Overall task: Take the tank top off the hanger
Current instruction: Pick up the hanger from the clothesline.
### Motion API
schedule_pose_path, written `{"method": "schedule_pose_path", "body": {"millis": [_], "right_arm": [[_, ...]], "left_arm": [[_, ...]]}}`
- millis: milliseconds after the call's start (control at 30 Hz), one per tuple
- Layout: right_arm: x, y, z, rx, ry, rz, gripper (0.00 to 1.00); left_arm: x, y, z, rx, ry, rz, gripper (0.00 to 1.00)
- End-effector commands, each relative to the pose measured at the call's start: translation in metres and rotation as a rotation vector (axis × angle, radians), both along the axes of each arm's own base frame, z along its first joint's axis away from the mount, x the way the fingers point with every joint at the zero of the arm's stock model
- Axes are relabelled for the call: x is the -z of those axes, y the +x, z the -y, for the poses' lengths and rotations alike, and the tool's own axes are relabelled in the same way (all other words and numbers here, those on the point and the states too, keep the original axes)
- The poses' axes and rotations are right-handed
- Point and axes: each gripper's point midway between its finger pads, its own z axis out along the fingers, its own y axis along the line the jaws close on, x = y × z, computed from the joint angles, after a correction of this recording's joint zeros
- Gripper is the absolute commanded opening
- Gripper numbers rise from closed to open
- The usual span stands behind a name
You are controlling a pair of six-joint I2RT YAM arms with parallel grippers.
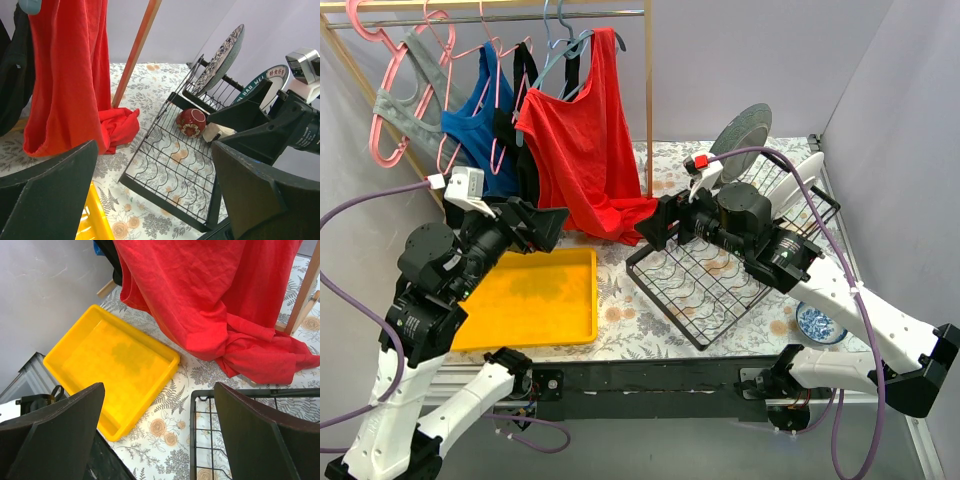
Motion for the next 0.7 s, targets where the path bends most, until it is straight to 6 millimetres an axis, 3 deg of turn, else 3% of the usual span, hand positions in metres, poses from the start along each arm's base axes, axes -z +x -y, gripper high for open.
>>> {"method": "schedule_pose_path", "body": {"millis": [0,67,267,433,467,500,533,567,667], "right_arm": [[-0.023,-0.001,0.006,0.022,0.058,0.039,0.99],[-0.023,-0.002,0.008,0.027,0.063,0.042,0.99],[-0.029,-0.006,0.009,0.012,0.080,0.055,0.99],[-0.034,-0.011,0.015,0.006,0.092,0.073,0.99],[-0.033,-0.014,0.014,-0.012,0.100,0.074,0.99],[-0.037,-0.018,0.016,-0.024,0.116,0.086,0.99],[-0.040,-0.022,0.015,-0.048,0.130,0.103,0.99],[-0.034,-0.026,0.014,-0.072,0.130,0.107,0.99],[-0.047,-0.049,0.009,-0.204,0.190,0.178,0.98]], "left_arm": [[-0.010,0.003,-0.008,-0.046,0.017,0.019,0.98],[-0.020,0.004,-0.011,-0.062,0.010,0.046,0.98],[-0.030,0.036,-0.015,-0.161,0.055,0.005,0.96],[-0.075,0.054,-0.018,-0.211,0.049,0.088,0.93],[-0.079,0.060,-0.019,-0.232,0.056,0.088,0.94],[-0.098,0.061,-0.026,-0.268,0.052,0.118,0.94],[-0.091,0.081,-0.021,-0.290,0.085,0.088,0.94],[-0.094,0.089,-0.025,-0.330,0.096,0.082,0.94],[-0.111,0.108,-0.024,-0.363,0.132,0.100,0.93]]}}
